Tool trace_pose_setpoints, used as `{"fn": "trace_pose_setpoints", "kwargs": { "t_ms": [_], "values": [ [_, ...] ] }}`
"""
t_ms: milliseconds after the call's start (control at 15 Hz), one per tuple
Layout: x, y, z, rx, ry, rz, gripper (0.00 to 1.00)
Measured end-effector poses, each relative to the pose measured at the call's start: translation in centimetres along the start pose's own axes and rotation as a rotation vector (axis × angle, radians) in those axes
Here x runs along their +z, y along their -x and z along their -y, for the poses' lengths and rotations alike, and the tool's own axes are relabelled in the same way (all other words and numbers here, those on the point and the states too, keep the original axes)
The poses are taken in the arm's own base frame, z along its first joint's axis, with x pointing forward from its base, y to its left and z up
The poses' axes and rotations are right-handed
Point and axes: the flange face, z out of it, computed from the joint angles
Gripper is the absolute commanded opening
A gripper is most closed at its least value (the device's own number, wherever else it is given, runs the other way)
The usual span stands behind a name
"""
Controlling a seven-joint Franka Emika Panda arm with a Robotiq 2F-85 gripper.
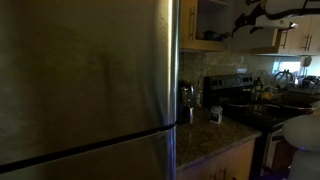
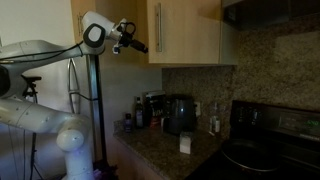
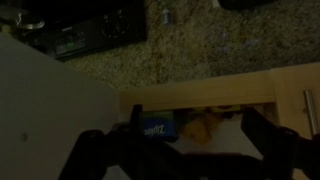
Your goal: Open the right cabinet door
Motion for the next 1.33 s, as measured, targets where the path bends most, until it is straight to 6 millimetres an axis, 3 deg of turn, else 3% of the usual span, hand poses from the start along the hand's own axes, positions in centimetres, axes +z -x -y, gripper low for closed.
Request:
{"fn": "trace_pose_setpoints", "kwargs": {
  "t_ms": [400, 933, 1333],
  "values": [
    [-1.5, -2.6, -5.3, 0.028, 0.106, -0.199, 1.0],
    [-0.7, -3.1, -9.8, 0.088, 0.199, -0.223, 1.0],
    [1.2, -2.6, -17.7, 0.209, 0.306, -0.19, 1.0]
  ]
}}
